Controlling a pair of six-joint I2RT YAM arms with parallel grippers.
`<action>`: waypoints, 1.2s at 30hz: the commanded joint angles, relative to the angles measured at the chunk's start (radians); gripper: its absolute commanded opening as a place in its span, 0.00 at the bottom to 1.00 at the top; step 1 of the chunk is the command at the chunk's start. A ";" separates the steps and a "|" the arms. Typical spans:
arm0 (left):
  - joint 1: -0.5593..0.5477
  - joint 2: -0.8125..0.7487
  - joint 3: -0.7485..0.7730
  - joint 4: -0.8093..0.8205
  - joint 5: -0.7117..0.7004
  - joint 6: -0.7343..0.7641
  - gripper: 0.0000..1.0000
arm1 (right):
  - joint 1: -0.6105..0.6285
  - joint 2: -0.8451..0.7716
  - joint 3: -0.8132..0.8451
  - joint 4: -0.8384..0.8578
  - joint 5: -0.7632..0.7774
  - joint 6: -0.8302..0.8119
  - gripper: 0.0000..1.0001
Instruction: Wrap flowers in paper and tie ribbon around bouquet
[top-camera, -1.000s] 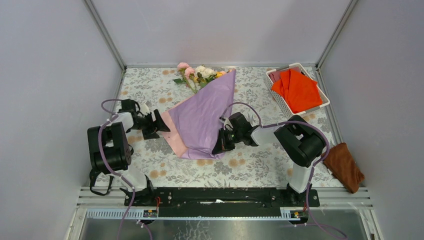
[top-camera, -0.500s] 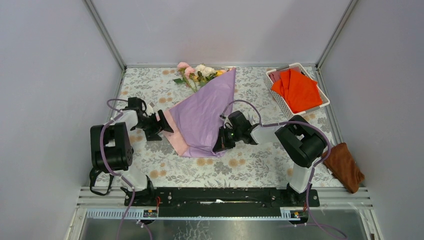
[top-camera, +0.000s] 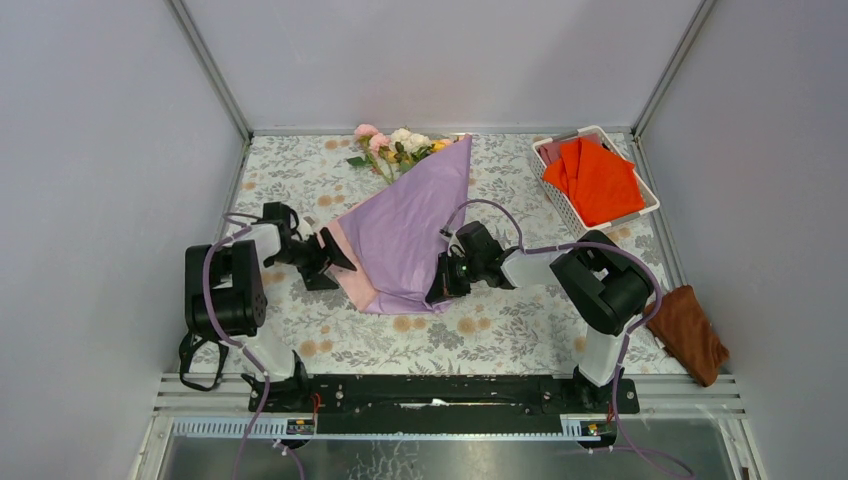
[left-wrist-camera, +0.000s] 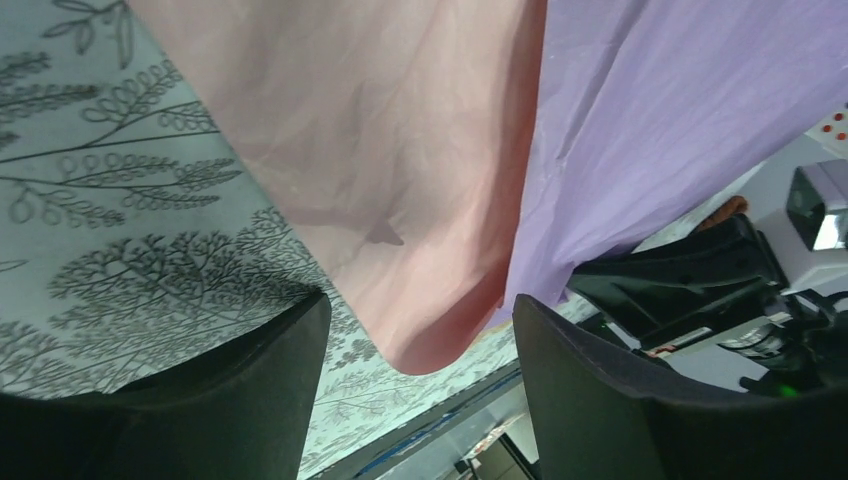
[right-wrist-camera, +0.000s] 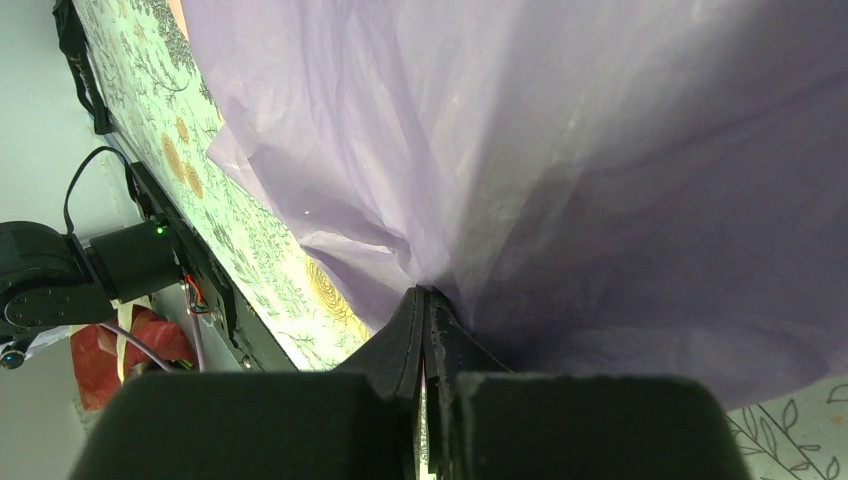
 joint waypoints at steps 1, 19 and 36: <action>-0.012 0.070 -0.071 0.116 -0.076 0.009 0.75 | -0.008 0.016 0.000 -0.059 0.121 -0.038 0.00; -0.019 -0.130 -0.040 0.169 0.033 0.052 0.00 | -0.008 0.034 -0.037 -0.031 0.123 -0.044 0.00; -0.569 -0.111 0.309 0.254 0.010 0.133 0.00 | -0.008 0.088 -0.072 0.094 0.113 -0.013 0.00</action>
